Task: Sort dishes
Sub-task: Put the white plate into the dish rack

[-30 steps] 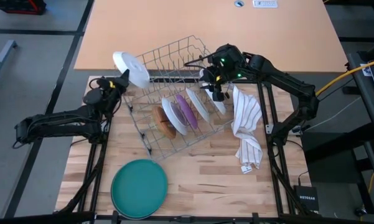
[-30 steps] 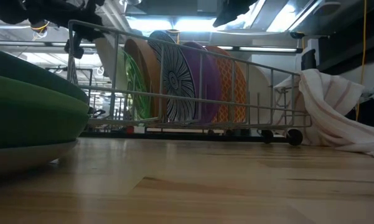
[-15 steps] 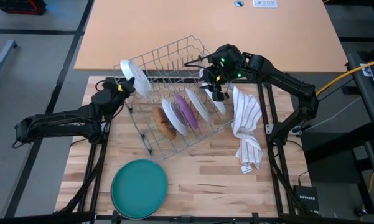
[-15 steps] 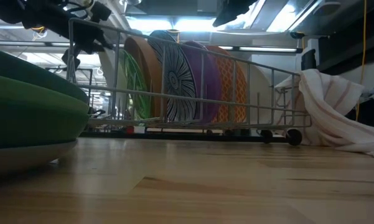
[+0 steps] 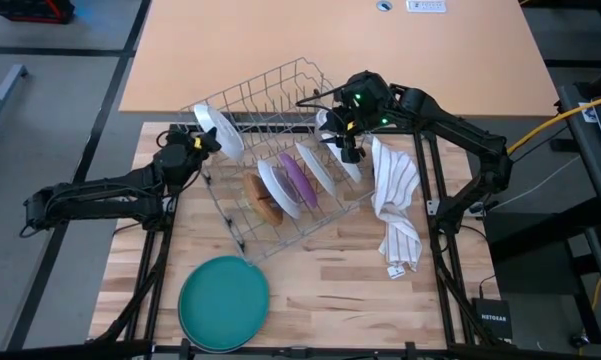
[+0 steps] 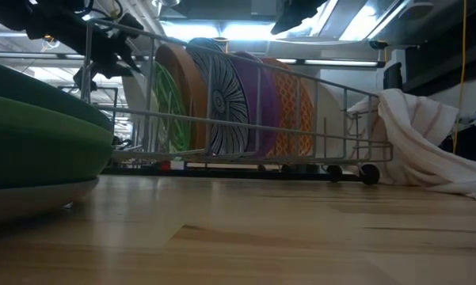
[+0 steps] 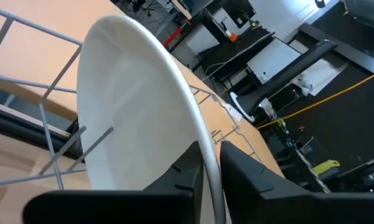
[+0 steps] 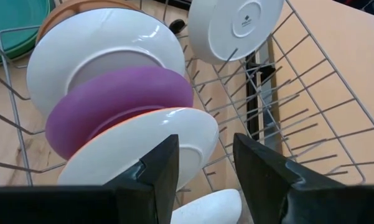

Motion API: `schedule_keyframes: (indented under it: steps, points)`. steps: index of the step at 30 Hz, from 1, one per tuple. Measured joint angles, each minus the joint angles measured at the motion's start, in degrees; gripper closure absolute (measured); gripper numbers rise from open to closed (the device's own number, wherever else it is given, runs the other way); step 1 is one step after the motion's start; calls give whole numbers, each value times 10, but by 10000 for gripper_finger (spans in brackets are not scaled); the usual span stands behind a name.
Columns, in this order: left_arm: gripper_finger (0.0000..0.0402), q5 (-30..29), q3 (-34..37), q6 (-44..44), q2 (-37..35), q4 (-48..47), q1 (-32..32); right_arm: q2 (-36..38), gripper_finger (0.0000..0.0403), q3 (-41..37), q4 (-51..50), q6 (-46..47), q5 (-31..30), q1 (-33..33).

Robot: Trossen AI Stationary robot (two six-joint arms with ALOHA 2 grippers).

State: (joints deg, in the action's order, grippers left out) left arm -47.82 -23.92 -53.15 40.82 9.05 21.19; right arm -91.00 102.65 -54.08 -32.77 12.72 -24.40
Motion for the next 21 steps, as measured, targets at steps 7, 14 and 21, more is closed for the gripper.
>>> schedule_keyframes:
  steps: [7,14,21]
  points:
    - [329,0,0,12,0,2,0,0,246,0,-1,1,0,0]
    - [291,12,0,12,-8,1,-2,0,246,0,-1,1,0,0]
    - [282,55,0,51,-53,-5,-2,0,246,0,-1,1,0,0]
